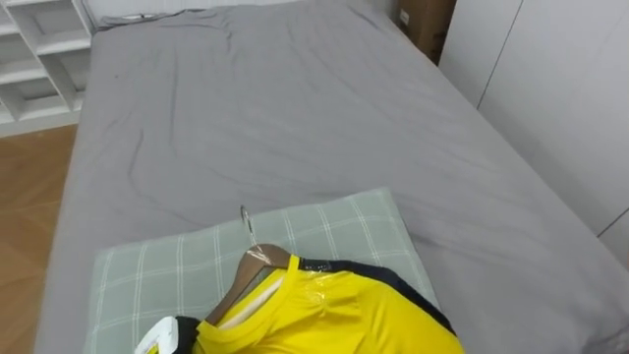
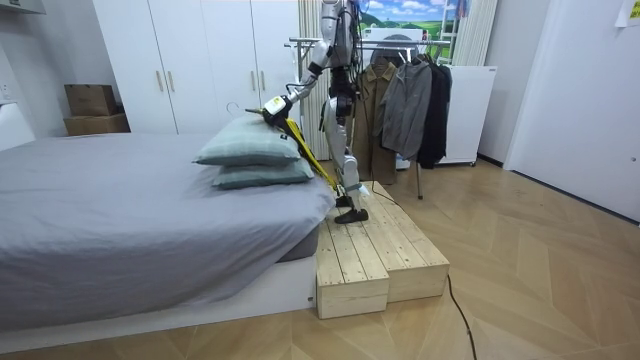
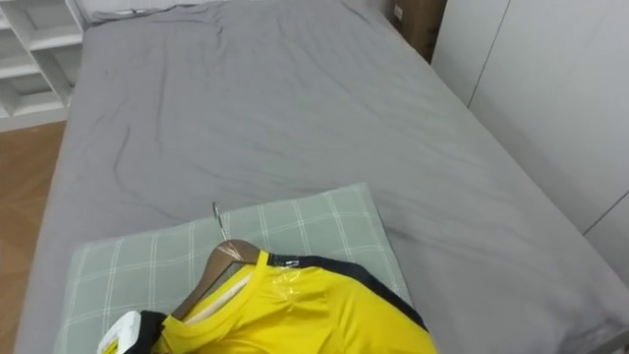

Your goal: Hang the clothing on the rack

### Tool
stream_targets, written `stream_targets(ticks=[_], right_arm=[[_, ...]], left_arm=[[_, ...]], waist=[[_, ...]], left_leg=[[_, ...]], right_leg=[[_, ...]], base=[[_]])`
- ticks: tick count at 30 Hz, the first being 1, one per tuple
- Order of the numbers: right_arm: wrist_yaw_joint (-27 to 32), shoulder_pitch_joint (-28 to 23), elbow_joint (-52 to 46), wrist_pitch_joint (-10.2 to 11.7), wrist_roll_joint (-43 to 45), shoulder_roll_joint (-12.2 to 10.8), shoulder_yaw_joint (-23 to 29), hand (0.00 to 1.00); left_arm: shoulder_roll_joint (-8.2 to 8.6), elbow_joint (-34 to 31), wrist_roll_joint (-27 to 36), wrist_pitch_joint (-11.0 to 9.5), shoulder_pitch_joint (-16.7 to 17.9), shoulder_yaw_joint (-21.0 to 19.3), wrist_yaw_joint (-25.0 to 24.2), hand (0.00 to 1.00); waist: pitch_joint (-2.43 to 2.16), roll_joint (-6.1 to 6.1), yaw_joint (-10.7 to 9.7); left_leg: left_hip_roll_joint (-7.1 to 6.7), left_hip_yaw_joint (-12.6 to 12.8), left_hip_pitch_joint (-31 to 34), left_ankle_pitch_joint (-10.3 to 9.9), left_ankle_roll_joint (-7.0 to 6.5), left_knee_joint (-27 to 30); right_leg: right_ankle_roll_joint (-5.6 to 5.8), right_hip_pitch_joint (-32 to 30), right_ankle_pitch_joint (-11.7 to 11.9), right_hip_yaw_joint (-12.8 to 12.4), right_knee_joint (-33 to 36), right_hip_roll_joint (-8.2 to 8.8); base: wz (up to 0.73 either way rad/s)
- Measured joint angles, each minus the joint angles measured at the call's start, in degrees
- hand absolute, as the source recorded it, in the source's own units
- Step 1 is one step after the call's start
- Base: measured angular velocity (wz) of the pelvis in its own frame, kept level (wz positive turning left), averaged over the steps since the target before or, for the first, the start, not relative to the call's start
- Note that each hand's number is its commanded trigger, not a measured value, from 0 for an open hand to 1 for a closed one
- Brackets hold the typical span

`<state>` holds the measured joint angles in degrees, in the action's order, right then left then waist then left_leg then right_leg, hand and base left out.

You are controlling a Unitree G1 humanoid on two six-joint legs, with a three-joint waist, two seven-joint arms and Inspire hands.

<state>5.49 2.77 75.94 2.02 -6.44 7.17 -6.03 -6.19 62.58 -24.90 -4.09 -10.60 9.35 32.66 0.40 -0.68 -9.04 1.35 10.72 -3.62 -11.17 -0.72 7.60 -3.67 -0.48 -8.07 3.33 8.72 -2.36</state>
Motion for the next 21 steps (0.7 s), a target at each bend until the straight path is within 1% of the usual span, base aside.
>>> stream_targets(ticks=[3,4,6,8,11,14,21], right_arm=[[0.3,-0.1,0.2,0.4,-0.4,0.4,0.2,0.0],[0.4,-0.3,0.2,0.4,-0.5,0.4,0.6,0.0],[0.4,-0.5,0.2,0.5,-0.5,0.4,0.8,0.0],[0.4,-0.6,0.0,0.4,-0.3,0.4,1.1,0.0],[0.8,-0.7,0.0,0.4,-0.3,0.4,1.1,0.0],[0.8,-0.9,0.1,0.4,-0.6,0.4,1.1,0.0],[0.9,-2.0,0.1,0.4,-1.6,0.5,1.1,0.0]], left_arm=[[-0.37,-5.0,-0.3,0.0,1.4,0.4,0.5,1.0],[-0.6,-6.8,-1.1,0.0,1.7,0.4,0.5,1.0],[-1.05,-10.0,-3.1,0.0,1.9,0.3,0.5,1.0],[-2.06,-14.1,-5.7,0.1,2.1,-0.1,0.5,1.0],[-2.96,-19.0,-6.9,0.2,2.2,-0.2,0.5,1.0],[-3.08,-22.0,-6.9,0.2,2.2,-0.2,0.6,1.0],[-3.15,-23.1,-7.3,0.2,2.2,-0.1,0.6,1.0]], waist=[[0.09,-0.3,-0.2],[0.13,-0.37,-0.3],[0.12,-0.38,0.2],[0.1,-0.43,0.3],[0.1,-0.43,0.6],[0.1,-0.43,1.0],[0.03,-0.49,1.2]], left_leg=[[0.01,-0.6,-0.1,0.0,0.0,0.2],[0.01,-1.4,0.0,0.0,0.0,0.2],[-0.03,-1.5,0.0,0.0,0.0,0.2],[-0.14,-1.7,0.1,0.0,0.0,0.3],[-0.16,-1.9,0.1,0.0,0.0,0.3],[-0.22,-2.1,0.0,0.0,0.0,0.7],[-0.16,-3.2,0.0,0.0,0.0,1.1]], right_leg=[[0.0,0.5,0.0,1.0,-0.1,0.22],[0.0,0.7,0.0,1.5,-0.1,0.28],[0.0,0.7,0.0,1.5,-0.1,0.26],[-0.01,0.7,0.0,1.6,-0.1,0.25],[-0.02,0.8,0.0,1.7,-0.1,0.24],[-0.02,1.2,0.0,1.9,-0.2,0.34],[-0.02,1.8,0.0,3.2,-0.1,0.41]], base=[[0.16],[0.18],[0.1],[0.02],[0.02],[0.01],[0.09]])
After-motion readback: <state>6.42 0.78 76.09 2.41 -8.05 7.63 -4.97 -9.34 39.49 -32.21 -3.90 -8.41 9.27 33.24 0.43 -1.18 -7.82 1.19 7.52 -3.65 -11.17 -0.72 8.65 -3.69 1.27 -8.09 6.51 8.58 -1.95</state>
